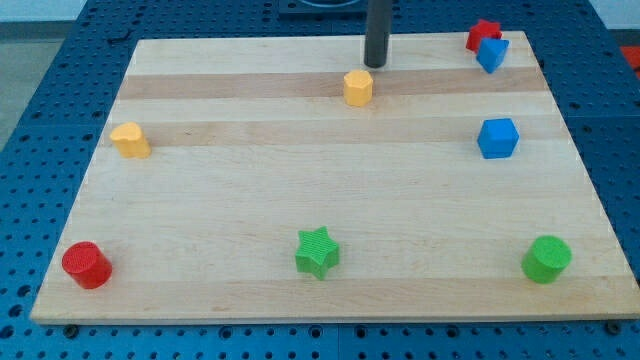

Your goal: Push the yellow hexagon above the blue cube

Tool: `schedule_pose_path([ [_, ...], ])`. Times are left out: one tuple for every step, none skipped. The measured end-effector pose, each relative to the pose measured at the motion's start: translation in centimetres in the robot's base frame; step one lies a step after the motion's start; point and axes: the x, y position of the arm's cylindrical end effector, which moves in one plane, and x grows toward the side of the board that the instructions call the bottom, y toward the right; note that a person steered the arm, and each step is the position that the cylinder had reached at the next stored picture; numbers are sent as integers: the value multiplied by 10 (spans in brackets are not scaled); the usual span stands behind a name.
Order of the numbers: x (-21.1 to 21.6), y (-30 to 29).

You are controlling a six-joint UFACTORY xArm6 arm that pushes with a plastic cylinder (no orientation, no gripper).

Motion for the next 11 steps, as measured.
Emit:
schedule_pose_path([
  [0, -26],
  [20, -41],
  [43, -39],
  [61, -22],
  [68, 3],
  [69, 3],
  [79, -9],
  [90, -24],
  [112, -20],
  [126, 11],
  [120, 52],
])
